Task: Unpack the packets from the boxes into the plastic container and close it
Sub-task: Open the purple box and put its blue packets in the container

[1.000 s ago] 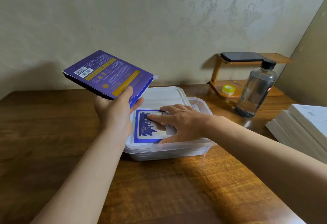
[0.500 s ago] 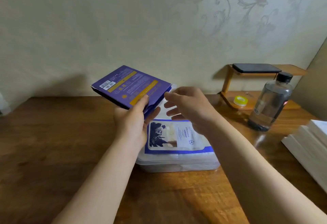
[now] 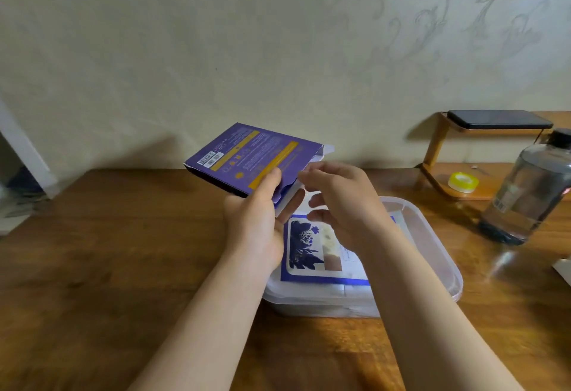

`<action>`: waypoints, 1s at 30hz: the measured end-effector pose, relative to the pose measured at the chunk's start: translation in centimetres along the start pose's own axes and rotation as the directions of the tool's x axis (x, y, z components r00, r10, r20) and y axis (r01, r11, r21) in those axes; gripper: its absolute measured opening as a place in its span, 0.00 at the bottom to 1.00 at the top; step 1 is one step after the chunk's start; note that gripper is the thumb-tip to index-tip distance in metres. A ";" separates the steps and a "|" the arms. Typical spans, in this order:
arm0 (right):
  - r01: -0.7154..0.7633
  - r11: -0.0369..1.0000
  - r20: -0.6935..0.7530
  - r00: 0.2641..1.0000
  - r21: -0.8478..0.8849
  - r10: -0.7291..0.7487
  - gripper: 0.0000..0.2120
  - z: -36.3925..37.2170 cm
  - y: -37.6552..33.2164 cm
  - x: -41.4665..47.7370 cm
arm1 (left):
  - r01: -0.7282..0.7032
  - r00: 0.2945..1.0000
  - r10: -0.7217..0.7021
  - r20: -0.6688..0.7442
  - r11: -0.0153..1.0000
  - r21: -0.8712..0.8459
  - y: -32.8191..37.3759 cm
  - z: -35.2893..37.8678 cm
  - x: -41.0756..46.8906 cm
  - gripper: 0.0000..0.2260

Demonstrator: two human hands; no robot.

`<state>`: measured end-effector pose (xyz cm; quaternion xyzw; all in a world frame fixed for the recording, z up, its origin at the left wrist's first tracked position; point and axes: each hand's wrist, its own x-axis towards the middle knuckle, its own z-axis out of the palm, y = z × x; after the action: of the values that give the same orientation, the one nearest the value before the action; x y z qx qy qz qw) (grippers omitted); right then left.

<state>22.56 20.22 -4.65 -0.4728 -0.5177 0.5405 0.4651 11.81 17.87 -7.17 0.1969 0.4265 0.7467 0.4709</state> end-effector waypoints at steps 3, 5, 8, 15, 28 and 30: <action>-0.078 0.995 0.021 0.997 0.062 0.077 0.12 0.1 -0.2 0.1 | 0.002 1.000 -0.002 -0.006 0.999 0.032 -0.2 0.0 -0.2 0.08; -0.112 0.988 0.016 0.994 0.110 0.111 0.13 0.4 -0.1 0.2 | 0.003 1.000 -0.003 0.000 1.000 0.028 -0.4 0.1 -0.2 0.08; -0.153 0.972 -0.037 0.986 0.177 0.162 0.17 0.7 0.2 0.6 | -0.019 1.000 0.020 -0.005 0.999 0.029 -0.4 0.1 -0.2 0.09; -0.192 0.963 -0.026 0.979 0.188 0.200 0.12 1.2 0.6 0.5 | -0.039 0.998 0.039 -0.055 0.999 0.003 0.1 0.0 0.2 0.09; 0.180 0.766 -0.061 0.960 -0.616 -0.275 0.16 -3.1 -1.7 -0.1 | 0.028 0.986 -0.031 -0.162 0.999 -0.022 1.4 -1.1 1.2 0.12; 0.287 0.512 0.066 0.912 -0.809 -0.406 0.35 -3.1 -1.5 -0.3 | 0.022 0.986 -0.024 -0.168 1.000 -0.016 1.4 -1.3 1.2 0.13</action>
<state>25.73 20.38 -3.23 -0.5522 -0.7568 0.1110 0.3318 9.58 18.12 -6.86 0.1249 0.4614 0.7583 0.4432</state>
